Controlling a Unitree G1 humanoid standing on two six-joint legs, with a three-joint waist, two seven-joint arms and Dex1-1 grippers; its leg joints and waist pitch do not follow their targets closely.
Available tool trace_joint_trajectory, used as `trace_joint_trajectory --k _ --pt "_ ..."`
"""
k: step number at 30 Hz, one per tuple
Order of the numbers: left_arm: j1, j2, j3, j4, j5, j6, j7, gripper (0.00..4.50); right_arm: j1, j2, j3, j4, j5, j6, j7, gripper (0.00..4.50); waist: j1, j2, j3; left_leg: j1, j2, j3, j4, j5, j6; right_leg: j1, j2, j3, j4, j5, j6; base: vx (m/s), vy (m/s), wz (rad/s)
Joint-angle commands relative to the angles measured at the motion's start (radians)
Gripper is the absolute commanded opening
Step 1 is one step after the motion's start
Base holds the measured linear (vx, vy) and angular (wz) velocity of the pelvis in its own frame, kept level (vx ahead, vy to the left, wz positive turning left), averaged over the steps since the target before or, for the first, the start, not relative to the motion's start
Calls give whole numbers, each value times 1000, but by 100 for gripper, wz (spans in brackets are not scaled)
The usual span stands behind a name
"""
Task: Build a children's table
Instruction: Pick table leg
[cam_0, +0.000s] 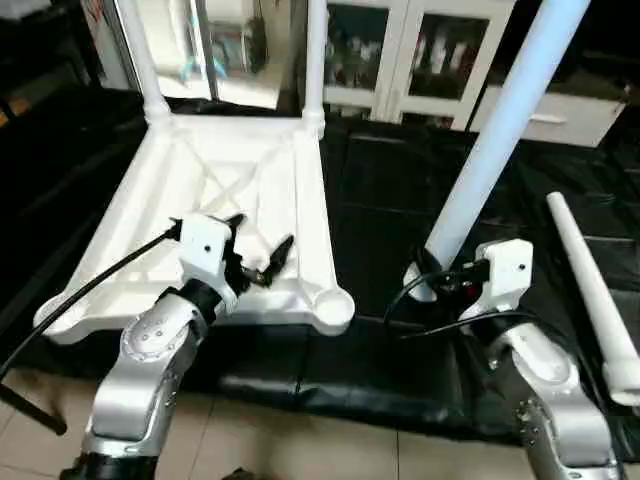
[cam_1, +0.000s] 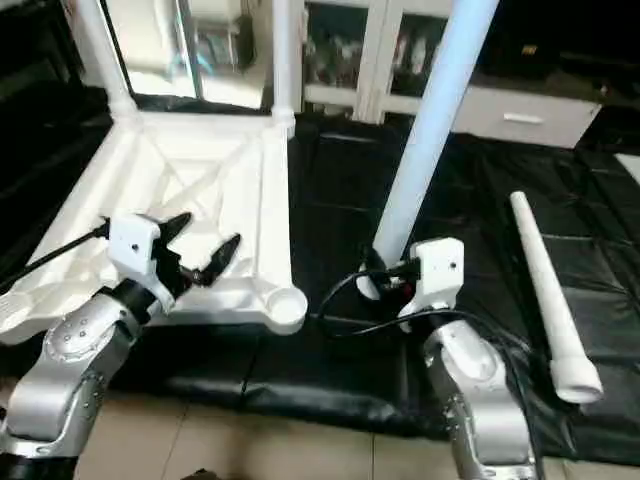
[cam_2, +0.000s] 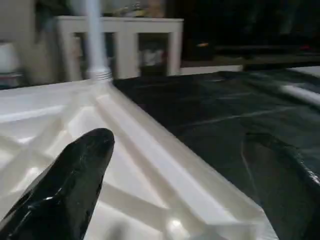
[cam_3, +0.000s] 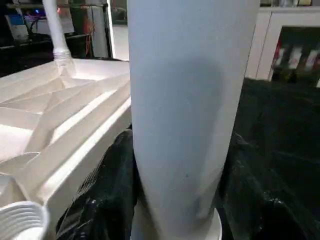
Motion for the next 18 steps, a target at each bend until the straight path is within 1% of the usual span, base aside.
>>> trace_joint_trajectory --k 1,2,3,4,5,6,7,8,9,10,11,12,13,14,15,16,17,18 --pt "-31 42 -16 30 -66 50 -133 450 -31 -32 -19 -35 42 37 50 186 -5 -4 -34 22 46 -25 -109 -453 -82 9 -56 42 -110 -460 -99 -105 6 -8" --pt "-45 67 -26 44 -69 61 -176 450 -39 -45 -18 -37 61 52 75 186 -1 -4 -37 25 44 -26 -108 -447 -79 6 -58 44 -112 -476 -85 -92 8 -6" --pt "-56 84 -34 55 -70 66 -205 450 -44 -52 -18 -40 74 63 92 186 -2 -4 -36 26 45 -25 -109 -444 -80 1 -56 45 -113 -469 -83 -82 7 -4" --pt "-88 126 -58 98 -60 65 -282 450 -56 -78 -20 -45 107 81 144 186 -6 -8 -34 21 45 -26 -112 -442 -79 3 -56 44 -113 -460 -82 -82 7 -4" --pt "-115 153 -73 136 -49 59 -329 450 -65 -95 -25 -51 142 98 183 186 -3 -7 -35 24 42 -26 -111 -444 -74 0 -55 44 -115 -474 -76 -72 7 -4" --pt "-135 171 -83 164 -41 54 -361 450 -72 -106 -30 -55 167 109 211 186 -3 -8 -36 27 43 -25 -111 -449 -74 -3 -56 45 -116 -479 -76 -62 8 -3" --pt "-173 195 -104 219 -19 40 -408 450 -82 -132 -36 -58 199 130 255 186 -3 -7 -36 25 45 -26 -112 -444 -78 -2 -60 45 -115 -465 -85 -62 8 -3" --pt "-193 206 -116 246 -6 32 -432 450 -86 -146 -37 -59 210 140 276 186 -2 -14 -36 20 46 -27 -114 -432 -75 3 -61 43 -113 -457 -88 0 0 0" --pt "-232 223 -136 297 14 26 -471 450 -89 -177 -37 -60 220 149 322 186 -1 -11 -36 22 46 -27 -115 -432 -75 0 -61 44 -114 -458 -89 0 0 0" --pt "-264 238 -153 338 30 18 -502 450 -93 -202 -36 -58 228 160 355 186 0 -13 -38 26 47 -25 -113 -431 -76 -2 -62 45 -114 -453 -94 0 0 0" --pt "-294 252 -170 376 43 16 -533 450 -94 -229 -31 -56 232 172 389 186 1 -11 -37 29 47 -24 -113 -437 -79 -5 -63 46 -114 -455 -99 0 0 0" --pt "-306 259 -177 391 45 19 -548 450 -93 -241 -28 -57 235 177 407 186 1 -14 -36 28 47 -23 -114 -436 -80 -4 -64 46 -115 -455 -102 0 0 0" --pt "-346 279 -205 443 63 16 -591 450 -87 -278 -20 -63 252 203 454 186 1 -13 -36 25 49 -24 -116 -432 -81 -2 -66 46 -114 -446 -109 0 0 0" --pt "-370 288 -221 480 73 9 -618 450 -85 -296 -20 -65 268 222 474 186 3 -15 -39 26 49 -22 -115 -425 -79 -1 -66 47 -111 -424 -117 0 0 0" --pt "-381 291 -229 497 75 8 -635 450 -83 -304 -19 -66 272 225 484 186 3 -17 -39 25 50 -22 -116 -414 -74 0 -66 48 -110 -409 -123 0 0 0" --pt "-400 296 -244 531 82 -3 -668 450 -81 -315 -19 -66 273 226 494 186 3 -17 -41 21 50 -20 -117 -390 -70 2 -67 49 -106 -377 -136 0 0 0" --pt "-409 295 -250 551 86 -7 -681 450 -83 -314 -23 -61 268 222 486 186 4 -16 -43 21 52 -17 -116 -366 -69 1 -68 50 -102 -338 -151 0 0 0" --pt "-416 292 -252 566 90 -12 -688 450 -85 -312 -25 -57 265 219 480 186 4 -18 -45 20 52 -16 -115 -352 -68 3 -69 50 -99 -317 -159 0 0 0"
